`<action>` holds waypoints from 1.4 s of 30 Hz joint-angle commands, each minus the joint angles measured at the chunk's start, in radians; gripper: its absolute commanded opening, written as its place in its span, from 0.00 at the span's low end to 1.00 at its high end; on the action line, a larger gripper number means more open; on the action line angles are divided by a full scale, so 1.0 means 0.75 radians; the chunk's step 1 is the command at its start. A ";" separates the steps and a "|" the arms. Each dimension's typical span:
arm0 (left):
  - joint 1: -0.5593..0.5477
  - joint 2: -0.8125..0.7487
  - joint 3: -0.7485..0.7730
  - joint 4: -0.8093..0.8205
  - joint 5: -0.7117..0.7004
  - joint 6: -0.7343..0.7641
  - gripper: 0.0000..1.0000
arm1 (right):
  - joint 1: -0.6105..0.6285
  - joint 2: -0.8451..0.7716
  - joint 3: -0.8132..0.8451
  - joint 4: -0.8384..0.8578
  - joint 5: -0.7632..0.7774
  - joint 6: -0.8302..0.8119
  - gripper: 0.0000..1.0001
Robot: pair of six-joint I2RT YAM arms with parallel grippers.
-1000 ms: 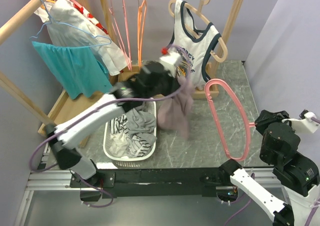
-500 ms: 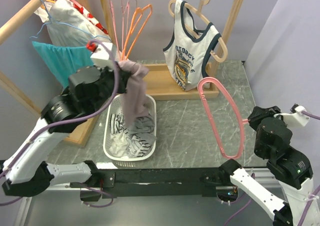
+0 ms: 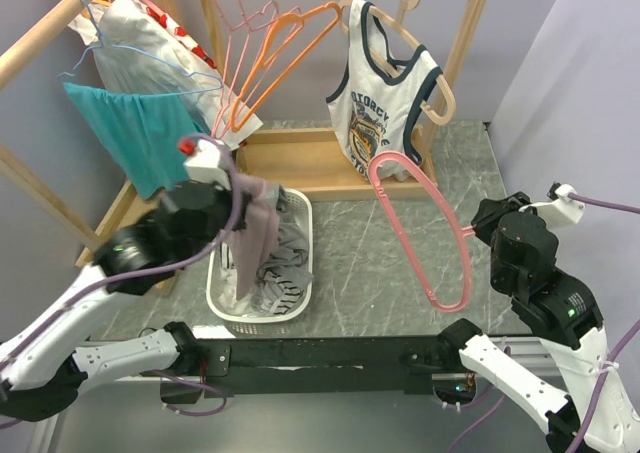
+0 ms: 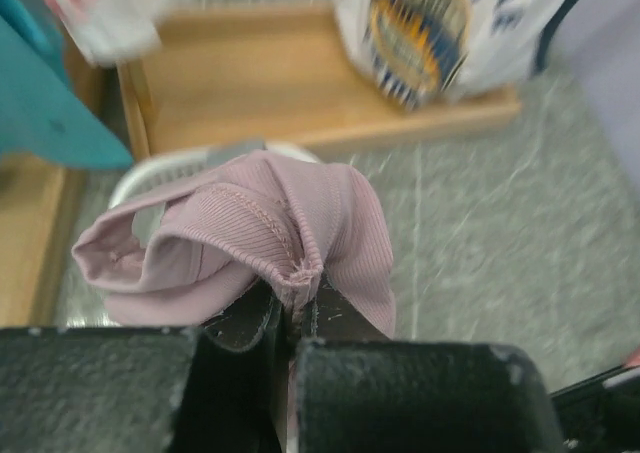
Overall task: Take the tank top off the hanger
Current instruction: Place the tank top in the bin.
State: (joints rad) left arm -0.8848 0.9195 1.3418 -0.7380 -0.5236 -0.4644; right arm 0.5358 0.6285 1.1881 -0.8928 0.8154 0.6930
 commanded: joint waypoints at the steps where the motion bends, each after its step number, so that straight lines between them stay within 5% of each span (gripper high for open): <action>1: -0.002 -0.005 -0.210 0.059 0.084 -0.182 0.01 | -0.009 0.015 0.005 0.086 -0.034 -0.014 0.02; 7: -0.002 -0.028 -0.564 0.099 0.179 -0.336 0.01 | -0.009 0.017 -0.003 0.092 -0.042 -0.034 0.03; 20: -0.002 0.062 -0.787 0.119 0.357 -0.471 0.03 | -0.007 0.044 -0.032 0.121 -0.079 -0.063 0.05; 21: -0.002 0.079 -0.785 0.101 0.342 -0.467 0.11 | -0.007 0.044 -0.030 0.115 -0.079 -0.067 0.05; 22: -0.002 0.097 -0.752 0.082 0.326 -0.471 0.30 | -0.009 0.044 -0.030 0.115 -0.079 -0.069 0.06; 23: -0.004 0.091 -0.732 0.078 0.318 -0.465 0.71 | -0.007 0.042 -0.026 0.111 -0.077 -0.079 0.06; 24: -0.004 0.073 -0.709 0.072 0.285 -0.459 0.93 | -0.007 0.042 -0.028 0.106 -0.079 -0.085 0.06; 26: -0.004 -0.027 -0.638 0.080 0.259 -0.426 0.99 | -0.009 0.052 -0.036 0.096 -0.075 -0.102 0.07; 32: -0.004 -0.226 -0.378 0.170 0.193 -0.236 0.99 | -0.009 0.125 -0.073 0.084 -0.126 -0.161 0.05; 38: -0.004 -0.214 -0.300 0.495 0.581 0.079 0.99 | -0.007 0.211 -0.099 0.108 -0.246 -0.286 0.00; 42: -0.004 0.002 -0.180 0.532 0.720 0.257 0.99 | -0.009 0.164 -0.136 0.168 -0.344 -0.423 0.00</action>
State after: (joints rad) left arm -0.8852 0.7586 1.1393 -0.4232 -0.1593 -0.4606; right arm 0.5339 0.7895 1.1023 -0.8413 0.6426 0.4961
